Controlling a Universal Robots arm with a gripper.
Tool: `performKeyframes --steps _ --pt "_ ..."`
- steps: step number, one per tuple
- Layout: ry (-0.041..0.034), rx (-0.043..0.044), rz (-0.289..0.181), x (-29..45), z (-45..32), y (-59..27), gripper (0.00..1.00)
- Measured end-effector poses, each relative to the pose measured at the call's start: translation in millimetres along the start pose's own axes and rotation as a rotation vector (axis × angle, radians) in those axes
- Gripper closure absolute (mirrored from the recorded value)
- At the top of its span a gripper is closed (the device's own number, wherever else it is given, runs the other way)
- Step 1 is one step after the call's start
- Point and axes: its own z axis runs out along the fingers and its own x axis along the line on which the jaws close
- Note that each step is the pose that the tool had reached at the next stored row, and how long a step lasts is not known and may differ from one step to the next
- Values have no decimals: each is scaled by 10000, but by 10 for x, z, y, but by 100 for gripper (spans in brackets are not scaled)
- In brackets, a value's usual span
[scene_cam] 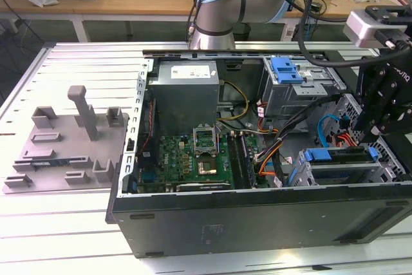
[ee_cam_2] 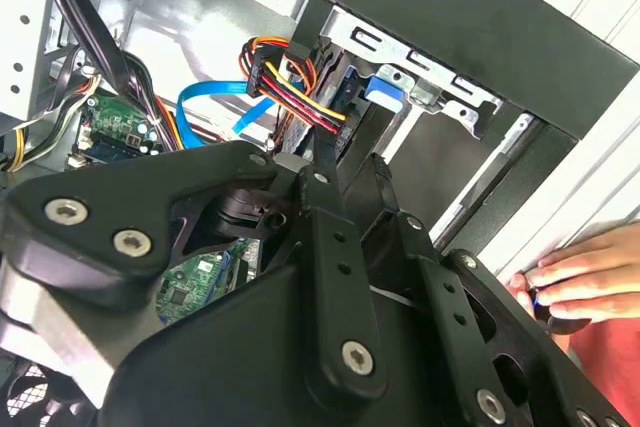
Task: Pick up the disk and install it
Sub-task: 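Insert the second disk wire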
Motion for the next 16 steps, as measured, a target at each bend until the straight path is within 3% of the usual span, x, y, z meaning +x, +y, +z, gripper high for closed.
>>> performKeyframes --steps 2,3,4,5,6,7,11,13,14,15,16 --pt "0 0 1 0 0 0 69" --pt "46 -15 -2 -9 0 -3 69" --pt "223 -132 -7 -26 -2 -6 69" --pt "451 -275 -15 -54 -7 -11 69" --pt "557 -294 -16 -136 -15 -11 69" --pt "564 -294 -22 -216 -17 -10 69" --pt "565 -291 -65 -289 -33 -88 69" --pt "623 -290 -73 -317 -68 -95 69" --pt "715 -290 -76 -339 -101 -97 69" --pt "909 -292 -78 -369 -152 -96 69" --pt "1177 -300 -82 -390 -188 -95 69"
